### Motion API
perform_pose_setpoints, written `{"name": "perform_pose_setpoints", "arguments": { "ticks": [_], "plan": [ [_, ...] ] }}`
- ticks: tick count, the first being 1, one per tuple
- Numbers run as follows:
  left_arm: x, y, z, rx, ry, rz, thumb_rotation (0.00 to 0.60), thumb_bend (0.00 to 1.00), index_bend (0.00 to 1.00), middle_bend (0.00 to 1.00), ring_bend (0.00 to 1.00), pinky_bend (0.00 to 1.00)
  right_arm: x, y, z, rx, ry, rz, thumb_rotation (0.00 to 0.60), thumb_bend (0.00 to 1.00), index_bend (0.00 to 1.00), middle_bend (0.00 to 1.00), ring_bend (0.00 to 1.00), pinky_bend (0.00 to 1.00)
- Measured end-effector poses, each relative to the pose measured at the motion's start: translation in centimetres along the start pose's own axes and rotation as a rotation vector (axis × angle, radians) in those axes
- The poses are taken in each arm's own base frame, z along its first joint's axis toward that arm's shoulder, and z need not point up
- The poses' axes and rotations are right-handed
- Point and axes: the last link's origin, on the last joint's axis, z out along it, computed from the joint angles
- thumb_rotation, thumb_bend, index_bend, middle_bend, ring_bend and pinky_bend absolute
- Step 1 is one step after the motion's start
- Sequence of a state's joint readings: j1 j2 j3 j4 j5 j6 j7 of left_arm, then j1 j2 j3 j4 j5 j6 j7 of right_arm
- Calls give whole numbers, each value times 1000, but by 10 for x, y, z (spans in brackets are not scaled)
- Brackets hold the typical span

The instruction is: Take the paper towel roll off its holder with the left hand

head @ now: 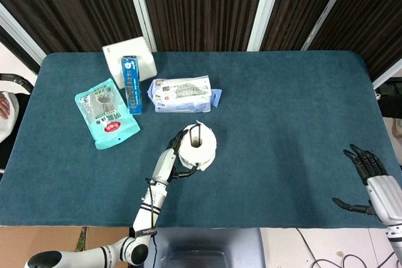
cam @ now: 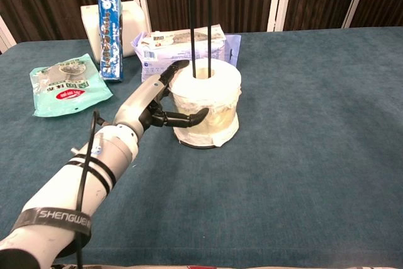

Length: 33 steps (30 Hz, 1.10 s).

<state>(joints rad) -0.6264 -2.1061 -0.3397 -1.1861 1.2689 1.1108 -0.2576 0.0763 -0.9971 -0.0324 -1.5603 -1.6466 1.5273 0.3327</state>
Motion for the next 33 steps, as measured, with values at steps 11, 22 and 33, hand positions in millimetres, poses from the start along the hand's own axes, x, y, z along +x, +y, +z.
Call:
{"name": "perform_pose_setpoints", "arguments": {
  "ticks": [11, 22, 33],
  "plan": [
    [8, 6, 20, 32, 71, 8, 600, 493, 380, 374, 503, 530, 2, 2, -1, 3, 2, 1, 600, 64, 0, 0, 0, 0],
    [23, 26, 13, -44, 181, -5, 600, 809, 835, 752, 893, 935, 1, 0, -3, 12, 0, -3, 600, 65, 0, 0, 0, 0],
    [56, 103, 2, -300, 262, -17, 600, 784, 838, 750, 896, 937, 0, -1, -10, 41, -31, -18, 600, 71, 0, 0, 0, 0]
  ]
}}
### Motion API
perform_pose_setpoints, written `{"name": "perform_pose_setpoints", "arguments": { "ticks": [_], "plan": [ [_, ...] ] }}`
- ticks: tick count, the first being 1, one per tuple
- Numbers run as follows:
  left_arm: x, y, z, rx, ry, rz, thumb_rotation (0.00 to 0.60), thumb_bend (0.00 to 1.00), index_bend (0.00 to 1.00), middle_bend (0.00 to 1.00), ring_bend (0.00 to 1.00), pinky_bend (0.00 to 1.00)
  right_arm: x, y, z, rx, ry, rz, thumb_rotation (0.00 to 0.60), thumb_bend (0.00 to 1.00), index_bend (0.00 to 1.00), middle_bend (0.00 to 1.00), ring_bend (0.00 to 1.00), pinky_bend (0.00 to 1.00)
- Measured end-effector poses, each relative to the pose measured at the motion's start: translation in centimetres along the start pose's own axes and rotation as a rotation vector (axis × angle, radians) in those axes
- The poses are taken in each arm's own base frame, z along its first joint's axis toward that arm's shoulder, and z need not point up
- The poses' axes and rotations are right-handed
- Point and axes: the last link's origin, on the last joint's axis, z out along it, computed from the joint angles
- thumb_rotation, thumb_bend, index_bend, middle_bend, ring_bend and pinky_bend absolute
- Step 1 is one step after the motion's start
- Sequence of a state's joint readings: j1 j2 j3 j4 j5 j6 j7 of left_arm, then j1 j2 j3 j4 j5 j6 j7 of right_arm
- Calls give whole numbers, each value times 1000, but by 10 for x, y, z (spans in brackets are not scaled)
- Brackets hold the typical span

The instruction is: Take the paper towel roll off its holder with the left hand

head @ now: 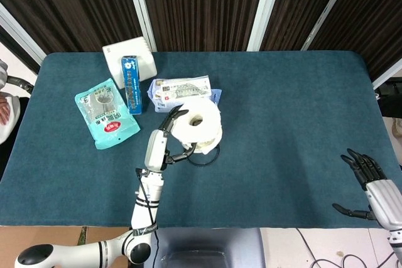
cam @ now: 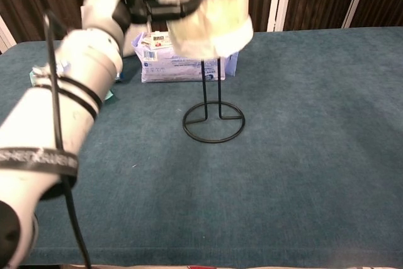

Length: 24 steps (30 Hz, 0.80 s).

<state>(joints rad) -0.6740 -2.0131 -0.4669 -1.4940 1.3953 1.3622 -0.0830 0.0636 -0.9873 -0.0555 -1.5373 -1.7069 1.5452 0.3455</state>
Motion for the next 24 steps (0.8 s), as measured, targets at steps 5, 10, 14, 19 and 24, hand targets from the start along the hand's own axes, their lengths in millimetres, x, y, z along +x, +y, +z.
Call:
{"name": "perform_pose_setpoints", "arguments": {
  "ticks": [5, 10, 14, 19, 24],
  "plan": [
    [32, 46, 20, -97, 72, 2, 600, 776, 838, 749, 896, 936, -2, -1, -1, 7, -19, -27, 600, 80, 0, 0, 0, 0],
    [76, 70, 39, -155, 162, 73, 600, 780, 837, 748, 895, 936, -4, -4, -2, 17, -26, -41, 600, 80, 0, 0, 0, 0],
    [110, 62, 40, -140, 204, 121, 600, 776, 838, 747, 895, 935, -4, -3, -3, 13, -21, -40, 600, 80, 0, 0, 0, 0],
    [149, 27, 21, -86, 201, 174, 600, 773, 837, 746, 888, 932, -4, -4, -4, 14, -17, -39, 600, 81, 0, 0, 0, 0],
    [158, -20, -12, -16, 122, 182, 600, 774, 837, 746, 885, 926, -9, -7, -3, 21, -32, -48, 600, 81, 0, 0, 0, 0]
  ]
}}
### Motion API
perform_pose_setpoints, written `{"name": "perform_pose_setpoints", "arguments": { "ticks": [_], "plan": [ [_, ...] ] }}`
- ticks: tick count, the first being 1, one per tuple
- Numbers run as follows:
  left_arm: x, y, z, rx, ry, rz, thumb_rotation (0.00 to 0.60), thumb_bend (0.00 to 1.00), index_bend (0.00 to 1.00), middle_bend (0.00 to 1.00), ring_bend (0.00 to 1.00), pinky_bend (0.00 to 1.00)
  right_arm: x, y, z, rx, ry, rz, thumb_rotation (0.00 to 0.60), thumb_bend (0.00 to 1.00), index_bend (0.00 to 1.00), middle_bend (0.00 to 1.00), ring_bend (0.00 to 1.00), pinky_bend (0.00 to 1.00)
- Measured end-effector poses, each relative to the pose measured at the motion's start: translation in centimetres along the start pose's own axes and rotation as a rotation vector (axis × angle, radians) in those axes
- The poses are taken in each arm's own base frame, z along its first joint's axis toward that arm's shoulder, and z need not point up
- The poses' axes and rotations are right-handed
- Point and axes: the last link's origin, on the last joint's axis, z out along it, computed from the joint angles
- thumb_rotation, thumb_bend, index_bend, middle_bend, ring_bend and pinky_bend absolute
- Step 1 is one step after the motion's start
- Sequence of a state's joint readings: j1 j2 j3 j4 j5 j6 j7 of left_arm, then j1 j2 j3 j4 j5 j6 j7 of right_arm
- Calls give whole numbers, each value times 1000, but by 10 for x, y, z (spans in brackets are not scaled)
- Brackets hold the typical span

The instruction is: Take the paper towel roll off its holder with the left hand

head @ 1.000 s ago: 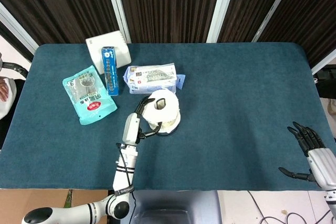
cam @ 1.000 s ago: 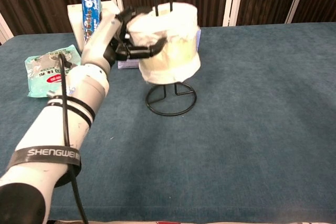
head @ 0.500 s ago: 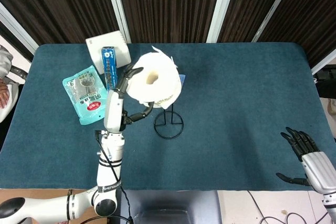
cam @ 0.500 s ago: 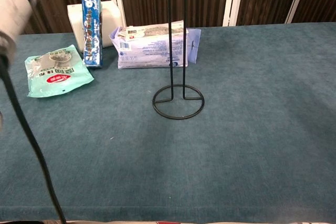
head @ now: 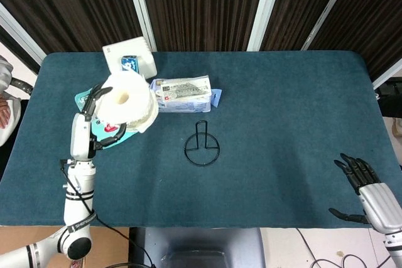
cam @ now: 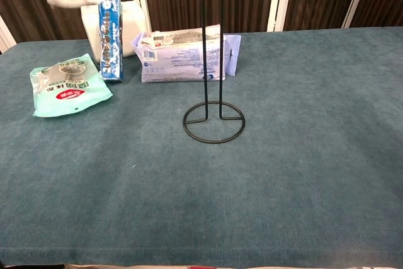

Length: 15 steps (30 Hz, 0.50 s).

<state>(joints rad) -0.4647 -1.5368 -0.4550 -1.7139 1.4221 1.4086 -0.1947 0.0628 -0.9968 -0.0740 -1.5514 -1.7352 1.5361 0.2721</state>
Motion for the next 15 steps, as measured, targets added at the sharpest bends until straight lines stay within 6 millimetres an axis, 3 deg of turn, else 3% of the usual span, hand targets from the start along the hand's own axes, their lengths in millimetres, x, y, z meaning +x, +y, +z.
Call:
{"name": "perform_pose_setpoints", "arguments": {
  "ticks": [4, 9, 12, 15],
  "plan": [
    [-7, -39, -39, 45, -101, 26, 600, 748, 827, 742, 841, 867, -2, -2, 0, 0, 2, -5, 600, 81, 0, 0, 0, 0],
    [-25, -69, -70, 91, -163, 69, 600, 709, 805, 735, 710, 545, -7, -3, 1, 1, -26, -13, 600, 81, 0, 0, 0, 0],
    [-37, -81, -89, 115, -199, 83, 600, 690, 713, 664, 562, 300, -7, -5, 1, 7, -29, -15, 600, 81, 0, 0, 0, 0],
    [-47, -96, -104, 127, -234, 114, 600, 677, 604, 584, 448, 169, -6, -4, 0, 6, -23, -11, 600, 81, 0, 0, 0, 0]
  ]
}}
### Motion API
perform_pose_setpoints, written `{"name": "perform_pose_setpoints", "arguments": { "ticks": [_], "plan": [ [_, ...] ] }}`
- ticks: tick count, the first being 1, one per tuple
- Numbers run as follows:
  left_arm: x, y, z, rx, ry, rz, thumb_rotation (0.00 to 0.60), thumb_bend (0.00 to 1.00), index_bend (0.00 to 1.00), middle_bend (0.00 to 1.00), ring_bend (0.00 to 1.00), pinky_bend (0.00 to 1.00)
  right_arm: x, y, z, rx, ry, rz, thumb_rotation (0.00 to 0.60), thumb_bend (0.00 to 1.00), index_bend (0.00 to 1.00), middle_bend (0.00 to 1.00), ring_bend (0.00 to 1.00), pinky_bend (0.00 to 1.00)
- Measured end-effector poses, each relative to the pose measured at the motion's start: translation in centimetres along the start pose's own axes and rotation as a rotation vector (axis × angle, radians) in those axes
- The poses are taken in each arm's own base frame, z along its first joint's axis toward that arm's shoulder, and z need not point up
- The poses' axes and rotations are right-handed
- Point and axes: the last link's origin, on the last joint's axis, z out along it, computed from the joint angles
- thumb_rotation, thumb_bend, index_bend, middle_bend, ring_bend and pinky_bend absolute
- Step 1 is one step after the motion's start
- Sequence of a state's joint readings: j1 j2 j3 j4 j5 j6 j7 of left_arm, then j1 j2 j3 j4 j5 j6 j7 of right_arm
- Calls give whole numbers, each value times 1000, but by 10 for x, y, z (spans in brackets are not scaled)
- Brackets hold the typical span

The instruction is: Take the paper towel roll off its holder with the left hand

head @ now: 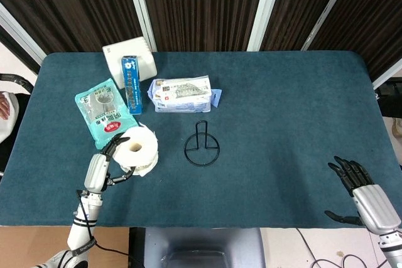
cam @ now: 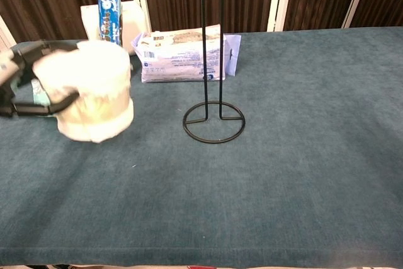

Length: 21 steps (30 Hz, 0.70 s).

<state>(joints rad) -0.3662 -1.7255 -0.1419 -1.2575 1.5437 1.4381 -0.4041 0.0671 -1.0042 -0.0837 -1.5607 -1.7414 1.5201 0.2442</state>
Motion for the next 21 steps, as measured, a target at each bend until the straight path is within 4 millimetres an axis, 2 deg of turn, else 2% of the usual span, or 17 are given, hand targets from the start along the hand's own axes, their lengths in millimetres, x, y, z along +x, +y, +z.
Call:
{"name": "perform_pose_setpoints", "arguments": {
  "ticks": [3, 5, 7, 9, 15, 21],
  "plan": [
    [-14, -13, -9, 22, -47, 10, 600, 603, 335, 394, 261, 82, -2, 0, 0, 2, -11, -4, 600, 81, 0, 0, 0, 0],
    [-19, -17, -12, 44, -74, 7, 600, 535, 120, 209, 104, 35, -3, -1, 0, 8, -19, -11, 600, 82, 0, 0, 0, 0],
    [-24, -19, -12, 73, -101, -11, 600, 478, 11, 54, 13, 10, -4, -2, -1, 13, -23, -14, 600, 82, 0, 0, 0, 0],
    [-26, -20, -12, 92, -123, -8, 600, 434, 0, 0, 0, 2, -4, -2, -1, 14, -23, -14, 600, 82, 0, 0, 0, 0],
    [-18, -8, -13, 95, -114, -47, 600, 375, 0, 0, 0, 1, -5, -3, -1, 17, -28, -23, 600, 81, 0, 0, 0, 0],
    [14, 4, -21, 66, -83, -56, 600, 371, 0, 0, 0, 1, -8, -5, 0, 15, -32, -39, 600, 81, 0, 0, 0, 0]
  ]
}}
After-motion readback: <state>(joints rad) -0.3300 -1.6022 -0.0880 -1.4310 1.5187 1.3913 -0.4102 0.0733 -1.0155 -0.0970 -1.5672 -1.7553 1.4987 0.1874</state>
